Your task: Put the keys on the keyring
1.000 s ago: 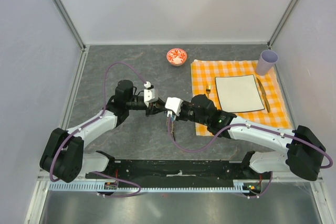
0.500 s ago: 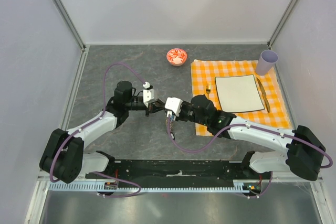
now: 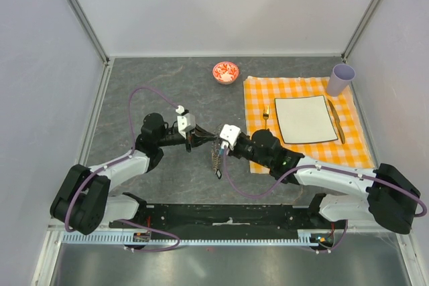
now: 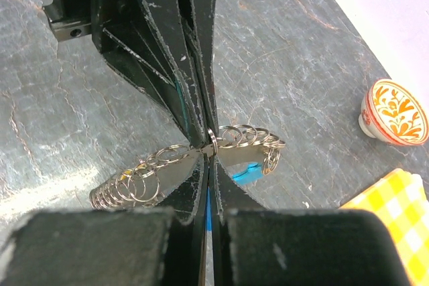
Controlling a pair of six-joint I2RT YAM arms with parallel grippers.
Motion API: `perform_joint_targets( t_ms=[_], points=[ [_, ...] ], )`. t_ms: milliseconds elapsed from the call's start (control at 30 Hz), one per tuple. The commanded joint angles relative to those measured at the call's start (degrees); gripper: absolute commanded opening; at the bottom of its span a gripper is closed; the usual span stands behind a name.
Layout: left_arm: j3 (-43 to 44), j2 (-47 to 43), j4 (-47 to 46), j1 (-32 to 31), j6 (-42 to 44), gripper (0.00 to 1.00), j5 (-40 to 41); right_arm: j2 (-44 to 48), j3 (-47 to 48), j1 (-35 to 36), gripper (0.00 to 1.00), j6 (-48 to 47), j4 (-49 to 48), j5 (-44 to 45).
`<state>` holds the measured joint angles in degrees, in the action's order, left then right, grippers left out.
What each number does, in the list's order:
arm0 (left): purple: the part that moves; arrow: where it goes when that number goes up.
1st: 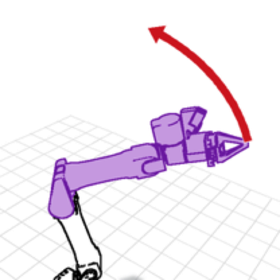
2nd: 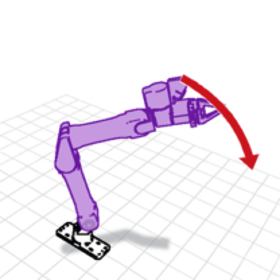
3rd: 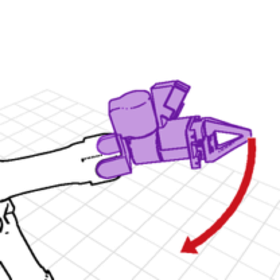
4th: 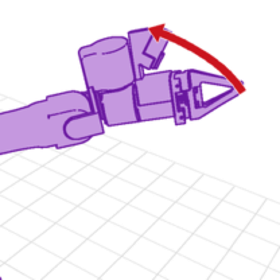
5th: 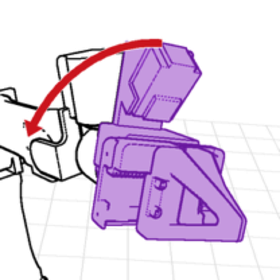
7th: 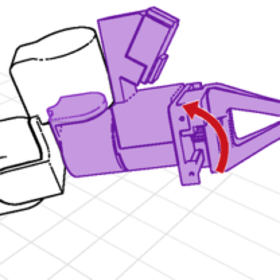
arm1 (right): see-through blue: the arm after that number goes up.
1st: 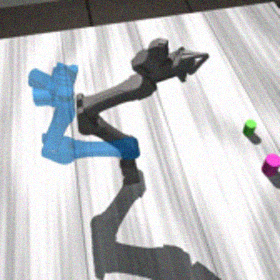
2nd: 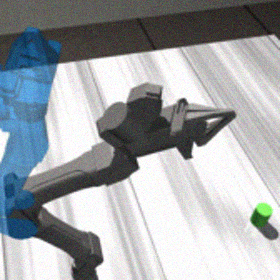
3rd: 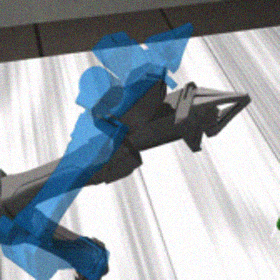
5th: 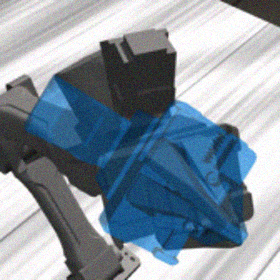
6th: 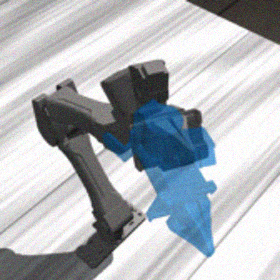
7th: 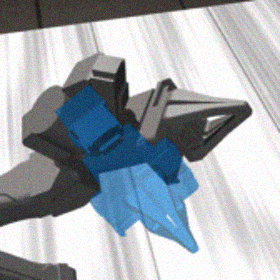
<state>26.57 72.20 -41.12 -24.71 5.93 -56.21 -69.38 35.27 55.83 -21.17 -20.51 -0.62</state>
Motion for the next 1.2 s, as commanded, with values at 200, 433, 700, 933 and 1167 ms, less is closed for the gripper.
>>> perform_joint_targets(
  t_ms=[200, 433, 700, 933, 1167],
  points=[
    [-4.3, 4.5, -29.4, 1.5, -17.8, 0.02, 5.2, -4.8, -4.5, -0.7, 0.06, 11.9, -13.8, -1.3],
    [-6.0, 6.4, -37.3, 1.5, -21.1, 0.02, 6.8, -6.6, -5.6, -0.7, 0.12, 17.5, -18.9, -6.8],
    [-6.4, 4.7, -35.2, 1.4, -19.8, 0.02, 8.7, -4.4, -5.6, -1.1, 0.20, 17.7, -14.4, -7.1],
    [-6.9, 4.0, -36.1, 1.5, -19.8, 0.02, 8.2, 0.3, -3.8, -3.6, 0.24, 15.6, -7.8, -5.0],
    [-6.9, 4.4, -37.2, 1.5, -20.1, 0.02, 6.7, 5.1, -3.5, -10.6, 0.29, 18.0, -7.7, -13.0]
  ],
)
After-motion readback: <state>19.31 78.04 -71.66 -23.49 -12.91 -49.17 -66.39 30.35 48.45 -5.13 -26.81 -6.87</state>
